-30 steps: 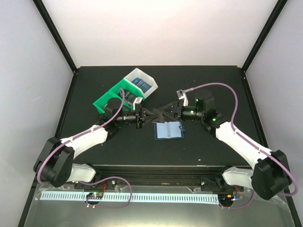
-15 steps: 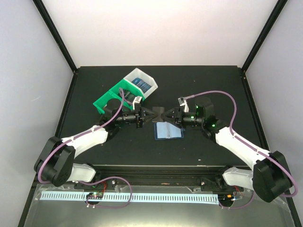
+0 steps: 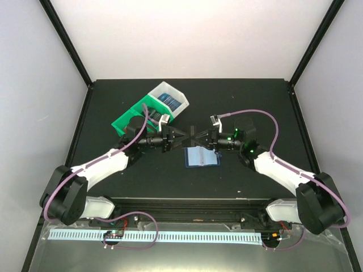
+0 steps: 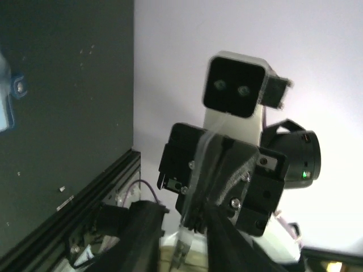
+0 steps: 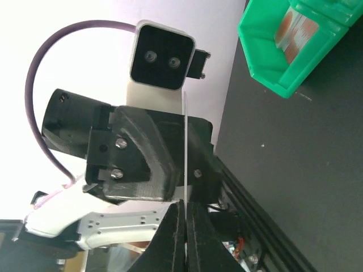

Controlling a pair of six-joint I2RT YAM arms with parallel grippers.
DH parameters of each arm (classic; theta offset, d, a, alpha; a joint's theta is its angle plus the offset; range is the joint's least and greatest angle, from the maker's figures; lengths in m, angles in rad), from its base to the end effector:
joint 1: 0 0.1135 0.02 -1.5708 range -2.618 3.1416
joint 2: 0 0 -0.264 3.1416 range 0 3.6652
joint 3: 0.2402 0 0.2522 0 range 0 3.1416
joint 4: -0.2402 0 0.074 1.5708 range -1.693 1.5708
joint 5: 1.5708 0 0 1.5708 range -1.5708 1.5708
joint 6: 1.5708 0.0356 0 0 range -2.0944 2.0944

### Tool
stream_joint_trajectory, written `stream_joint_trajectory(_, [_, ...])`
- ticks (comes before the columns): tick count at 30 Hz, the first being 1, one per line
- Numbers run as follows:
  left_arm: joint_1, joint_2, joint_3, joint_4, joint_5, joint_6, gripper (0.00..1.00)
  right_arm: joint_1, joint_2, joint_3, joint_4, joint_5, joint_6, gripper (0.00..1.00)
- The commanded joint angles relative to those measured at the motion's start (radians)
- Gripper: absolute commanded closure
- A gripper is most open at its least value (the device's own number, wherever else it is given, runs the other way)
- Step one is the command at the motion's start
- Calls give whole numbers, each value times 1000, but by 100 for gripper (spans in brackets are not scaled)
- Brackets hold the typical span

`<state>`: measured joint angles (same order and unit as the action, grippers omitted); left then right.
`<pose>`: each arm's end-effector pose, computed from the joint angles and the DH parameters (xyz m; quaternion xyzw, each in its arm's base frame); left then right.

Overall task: Put the credit cards into the card holder
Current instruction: Pick up the credit card from the storage box, then insert the credit card into the card holder.

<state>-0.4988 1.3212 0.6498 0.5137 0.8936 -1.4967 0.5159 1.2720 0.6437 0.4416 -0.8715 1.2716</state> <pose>0.2317 -0.1578 0.2488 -0.0819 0.7365 -0.6701 0.0413 0.2223 0.1574 0.2524 0.0072 0.7481 0.6545 0.1091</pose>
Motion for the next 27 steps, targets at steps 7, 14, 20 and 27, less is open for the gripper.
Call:
stream_joint_trajectory(7, [-12, -10, 101, -714, -332, 651, 38, -63, -66, 43, -579, 254, -577, 99])
stream_joint_trajectory(14, [-122, 164, 150, -664, -377, 686, 49, -146, 10, -43, -639, 258, -719, 99])
stream_joint_trajectory(20, [-198, 338, 251, -663, -408, 713, 63, -145, 166, -32, -539, 181, -729, 99])
stream_joint_trajectory(27, [-206, 400, 275, -661, -448, 726, 69, -143, 269, -6, -438, 130, -706, 99])
